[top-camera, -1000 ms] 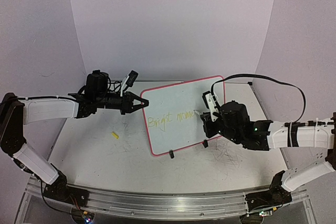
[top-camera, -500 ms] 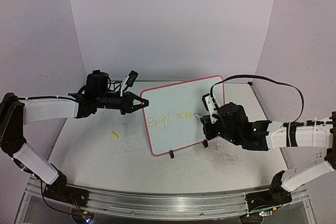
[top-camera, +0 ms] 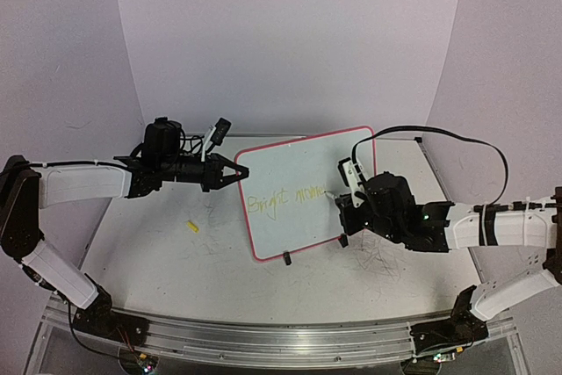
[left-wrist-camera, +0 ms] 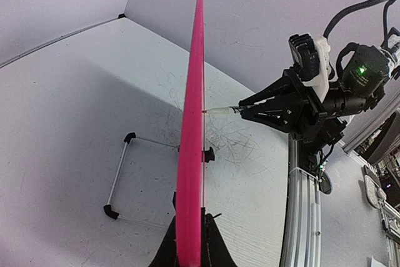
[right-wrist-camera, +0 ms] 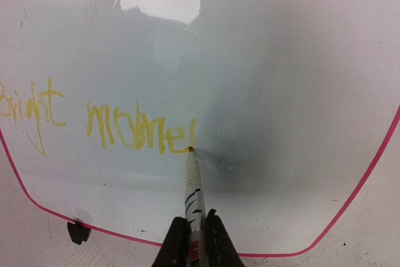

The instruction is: Write a sentence on the whiteboard

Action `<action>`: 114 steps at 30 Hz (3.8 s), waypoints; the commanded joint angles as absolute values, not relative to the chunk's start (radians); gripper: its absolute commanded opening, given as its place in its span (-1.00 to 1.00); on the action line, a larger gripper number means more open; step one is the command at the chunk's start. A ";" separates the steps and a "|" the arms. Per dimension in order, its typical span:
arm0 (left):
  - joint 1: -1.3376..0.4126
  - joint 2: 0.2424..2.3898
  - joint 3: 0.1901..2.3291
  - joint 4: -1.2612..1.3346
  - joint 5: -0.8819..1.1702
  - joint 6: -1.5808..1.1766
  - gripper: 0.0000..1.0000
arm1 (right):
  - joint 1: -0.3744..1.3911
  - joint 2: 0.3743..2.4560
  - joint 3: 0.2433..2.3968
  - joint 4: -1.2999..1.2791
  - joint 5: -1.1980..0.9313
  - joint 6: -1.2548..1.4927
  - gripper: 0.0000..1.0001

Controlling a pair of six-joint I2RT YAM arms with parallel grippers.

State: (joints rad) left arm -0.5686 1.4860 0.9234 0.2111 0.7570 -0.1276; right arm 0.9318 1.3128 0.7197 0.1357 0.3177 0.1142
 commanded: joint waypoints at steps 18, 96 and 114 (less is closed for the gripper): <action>-0.580 1.503 0.926 0.141 0.704 -0.002 -1.00 | 0.928 1.317 0.770 0.173 0.357 0.120 -1.00; -0.580 1.502 0.927 0.140 0.704 -0.002 -1.00 | 0.894 1.291 0.757 0.155 0.359 0.133 -1.00; -0.580 1.505 0.928 0.140 0.707 -0.002 -1.00 | 0.894 1.298 0.701 0.105 0.314 0.193 -1.00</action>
State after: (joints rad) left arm -0.5705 1.4860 0.9237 0.2100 0.7551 -0.1280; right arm 0.8974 1.2976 0.7211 0.1251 0.3189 0.1649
